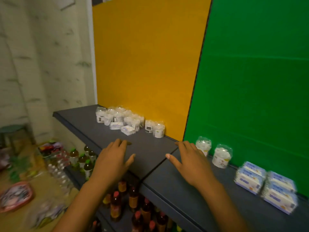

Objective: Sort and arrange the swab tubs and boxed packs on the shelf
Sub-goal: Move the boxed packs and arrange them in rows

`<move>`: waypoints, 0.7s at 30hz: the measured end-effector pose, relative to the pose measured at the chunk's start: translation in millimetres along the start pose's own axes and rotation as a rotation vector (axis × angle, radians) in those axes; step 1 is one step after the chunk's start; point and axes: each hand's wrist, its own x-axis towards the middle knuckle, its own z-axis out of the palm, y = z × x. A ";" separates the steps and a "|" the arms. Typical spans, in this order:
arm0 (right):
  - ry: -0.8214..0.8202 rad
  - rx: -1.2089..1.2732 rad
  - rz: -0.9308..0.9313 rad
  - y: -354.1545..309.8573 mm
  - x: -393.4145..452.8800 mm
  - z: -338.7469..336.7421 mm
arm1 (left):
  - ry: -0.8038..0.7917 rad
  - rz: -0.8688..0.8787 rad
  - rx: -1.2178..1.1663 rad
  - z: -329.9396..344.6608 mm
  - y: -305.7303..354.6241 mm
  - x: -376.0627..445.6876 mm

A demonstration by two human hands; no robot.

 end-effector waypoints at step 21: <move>0.037 0.064 0.108 -160.1 140.8 82.9 | -0.041 0.035 -0.071 11.5 -227.9 77.4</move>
